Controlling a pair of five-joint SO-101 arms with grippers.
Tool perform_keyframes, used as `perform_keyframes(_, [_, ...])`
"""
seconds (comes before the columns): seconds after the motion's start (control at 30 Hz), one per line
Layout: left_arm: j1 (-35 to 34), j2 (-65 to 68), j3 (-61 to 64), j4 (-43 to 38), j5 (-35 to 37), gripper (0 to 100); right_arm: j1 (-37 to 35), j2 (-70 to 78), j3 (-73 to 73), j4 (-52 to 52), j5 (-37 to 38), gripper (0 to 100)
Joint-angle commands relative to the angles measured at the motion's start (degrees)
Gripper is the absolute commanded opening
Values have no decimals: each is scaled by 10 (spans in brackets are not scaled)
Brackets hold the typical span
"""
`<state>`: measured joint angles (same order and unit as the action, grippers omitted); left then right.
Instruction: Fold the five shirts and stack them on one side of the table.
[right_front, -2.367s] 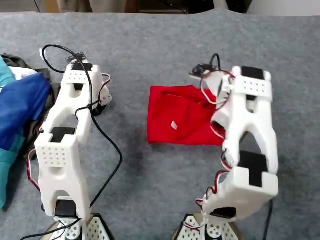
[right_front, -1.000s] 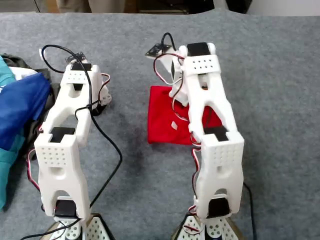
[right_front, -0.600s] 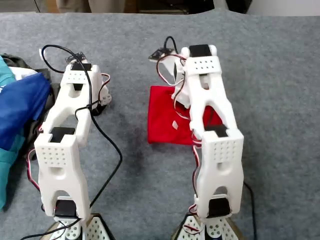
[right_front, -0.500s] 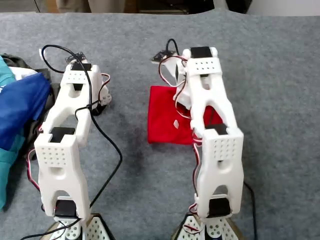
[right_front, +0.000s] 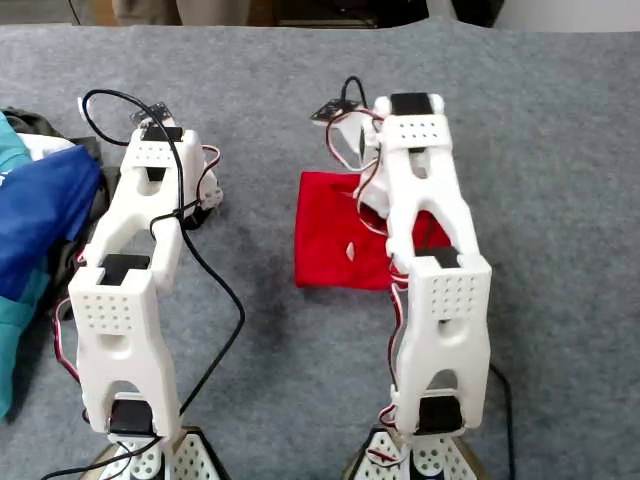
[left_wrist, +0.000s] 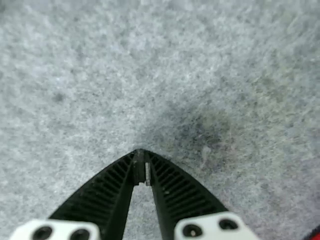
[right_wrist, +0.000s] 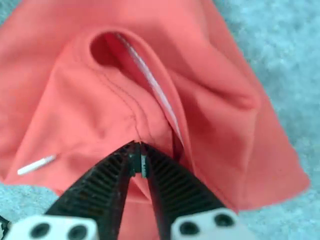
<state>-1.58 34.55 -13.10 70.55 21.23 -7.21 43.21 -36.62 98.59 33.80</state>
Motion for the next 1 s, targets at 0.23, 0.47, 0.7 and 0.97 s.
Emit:
perform_keyframes(0.23, [-7,-19,-7,-23,-4,20,-1,-34,-31,25,6,34])
perform_keyframes(0.47, [-7,-19,-7,-23,-4,20,-29,3,-37,-4,10,138])
perform_keyframes(0.7, [-7,-19,-6,-23,-4,20,-31,35,-43,-13,11,140])
perform_keyframes(0.97, [-7,-19,-6,-24,-4,20,-32,55,-43,-14,25,137])
